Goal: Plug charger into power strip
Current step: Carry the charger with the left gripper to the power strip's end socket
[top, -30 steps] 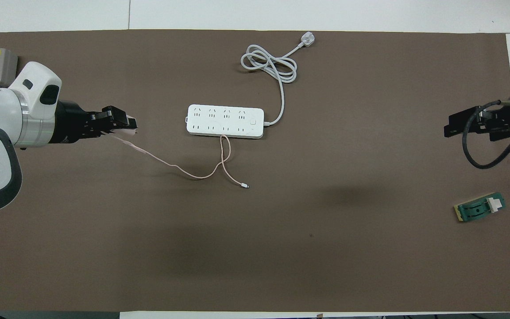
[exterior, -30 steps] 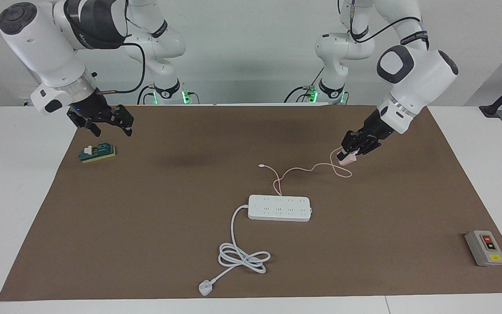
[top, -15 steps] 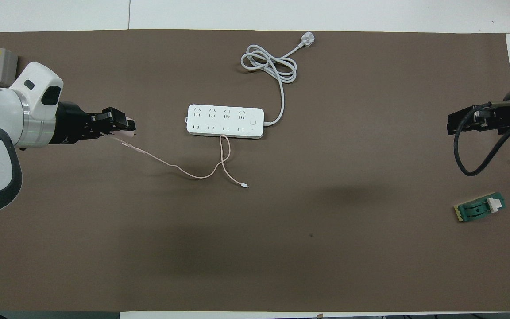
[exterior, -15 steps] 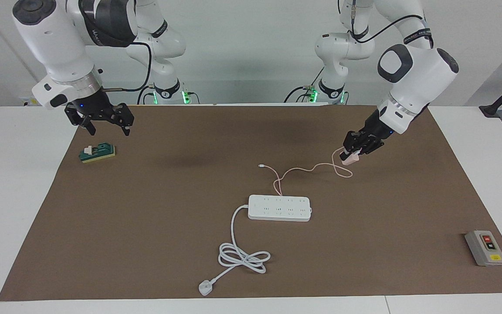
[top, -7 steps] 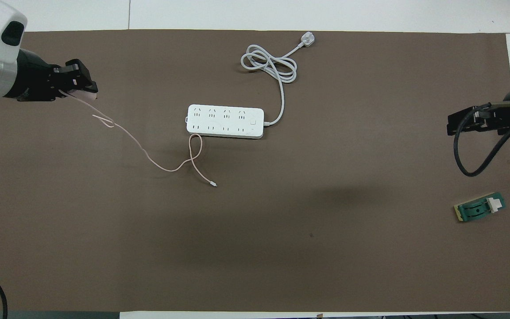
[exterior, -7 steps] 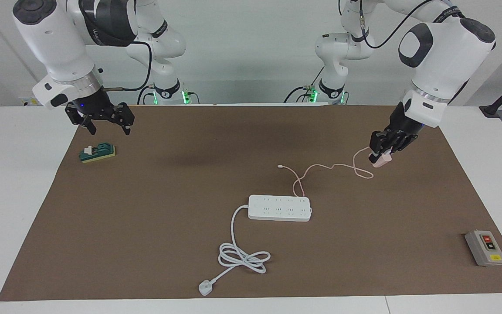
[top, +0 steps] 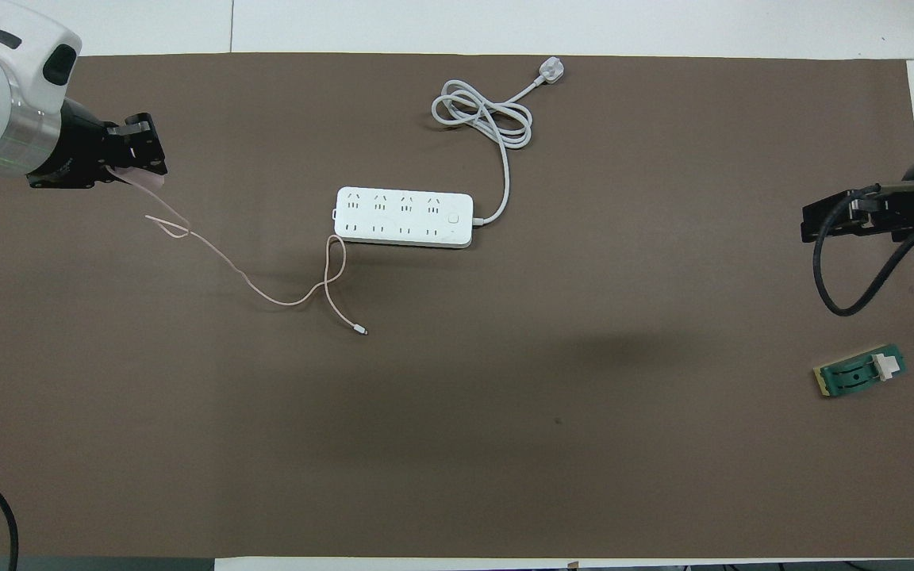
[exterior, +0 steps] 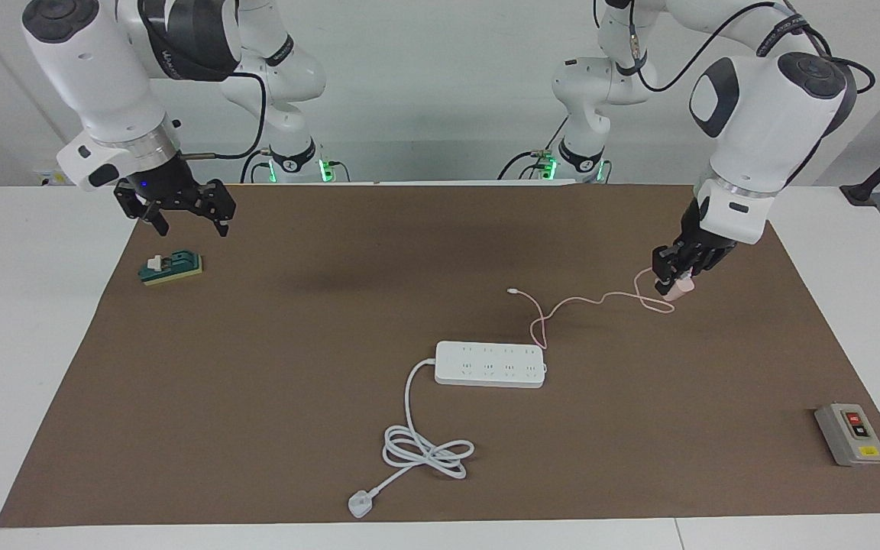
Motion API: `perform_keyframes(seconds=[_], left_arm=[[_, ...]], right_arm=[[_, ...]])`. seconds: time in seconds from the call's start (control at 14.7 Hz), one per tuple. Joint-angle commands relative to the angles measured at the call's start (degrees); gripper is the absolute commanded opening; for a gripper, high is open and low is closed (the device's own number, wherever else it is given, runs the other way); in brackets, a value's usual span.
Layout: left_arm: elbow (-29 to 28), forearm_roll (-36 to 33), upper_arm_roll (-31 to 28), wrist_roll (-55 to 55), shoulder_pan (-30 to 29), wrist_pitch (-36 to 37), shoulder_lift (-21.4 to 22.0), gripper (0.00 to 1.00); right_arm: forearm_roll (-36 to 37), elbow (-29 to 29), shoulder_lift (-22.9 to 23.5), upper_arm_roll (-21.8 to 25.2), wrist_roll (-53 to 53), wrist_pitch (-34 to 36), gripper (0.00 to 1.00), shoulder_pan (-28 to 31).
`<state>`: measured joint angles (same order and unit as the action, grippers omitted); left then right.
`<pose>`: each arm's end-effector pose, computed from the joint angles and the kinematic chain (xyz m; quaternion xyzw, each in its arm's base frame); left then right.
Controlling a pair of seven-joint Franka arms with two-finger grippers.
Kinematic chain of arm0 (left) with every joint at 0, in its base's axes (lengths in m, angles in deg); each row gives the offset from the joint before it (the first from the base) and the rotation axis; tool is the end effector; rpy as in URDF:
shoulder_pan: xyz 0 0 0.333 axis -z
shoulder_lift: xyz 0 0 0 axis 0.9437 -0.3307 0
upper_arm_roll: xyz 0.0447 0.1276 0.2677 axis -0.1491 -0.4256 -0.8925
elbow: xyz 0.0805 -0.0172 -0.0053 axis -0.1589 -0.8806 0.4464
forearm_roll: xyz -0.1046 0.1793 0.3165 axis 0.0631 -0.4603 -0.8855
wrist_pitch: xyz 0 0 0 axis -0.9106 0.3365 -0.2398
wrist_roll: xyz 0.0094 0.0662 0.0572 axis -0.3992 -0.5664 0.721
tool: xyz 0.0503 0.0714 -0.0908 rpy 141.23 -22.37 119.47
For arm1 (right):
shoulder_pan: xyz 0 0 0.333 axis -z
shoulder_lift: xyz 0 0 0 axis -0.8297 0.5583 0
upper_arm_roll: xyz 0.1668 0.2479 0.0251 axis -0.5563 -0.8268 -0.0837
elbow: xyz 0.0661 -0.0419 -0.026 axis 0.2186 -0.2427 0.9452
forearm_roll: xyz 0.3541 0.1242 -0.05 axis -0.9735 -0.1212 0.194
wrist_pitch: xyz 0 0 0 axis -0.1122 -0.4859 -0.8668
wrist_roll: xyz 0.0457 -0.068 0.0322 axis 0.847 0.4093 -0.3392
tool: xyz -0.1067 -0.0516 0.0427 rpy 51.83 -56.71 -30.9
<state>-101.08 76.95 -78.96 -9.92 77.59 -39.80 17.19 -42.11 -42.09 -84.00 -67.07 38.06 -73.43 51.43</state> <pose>0.6037 -0.1057 0.5300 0.9863 0.1490 0.0573 0.0407 0.5490 -0.0008 0.5561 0.9998 -0.0131 -0.0101 0.0128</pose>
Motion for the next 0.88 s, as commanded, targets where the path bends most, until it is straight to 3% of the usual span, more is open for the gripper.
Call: perform_keyframes(seconds=[0.0,0.34,0.68,0.81], left_arm=[[2.1,-1.4,-0.2,8.2,0.7,1.1,-1.2,0.0],[4.8,-1.9,-0.3,18.4,2.2,3.4,-2.5,0.0],[4.7,-0.8,-0.3,48.9,1.3,2.9,-3.7,0.0],[4.7,-0.8,-0.4,54.0,1.7,2.9,-4.3,0.0]], right_arm=[[-1.0,-0.3,-0.7,-0.5,0.6,0.6,1.0,0.8],[-1.0,-0.3,-0.7,-0.5,0.6,0.6,1.0,0.8],[-1.0,-0.3,-0.7,-0.5,0.6,0.6,1.0,0.8],[-1.0,-0.3,-0.7,-0.5,0.6,0.6,1.0,0.8]])
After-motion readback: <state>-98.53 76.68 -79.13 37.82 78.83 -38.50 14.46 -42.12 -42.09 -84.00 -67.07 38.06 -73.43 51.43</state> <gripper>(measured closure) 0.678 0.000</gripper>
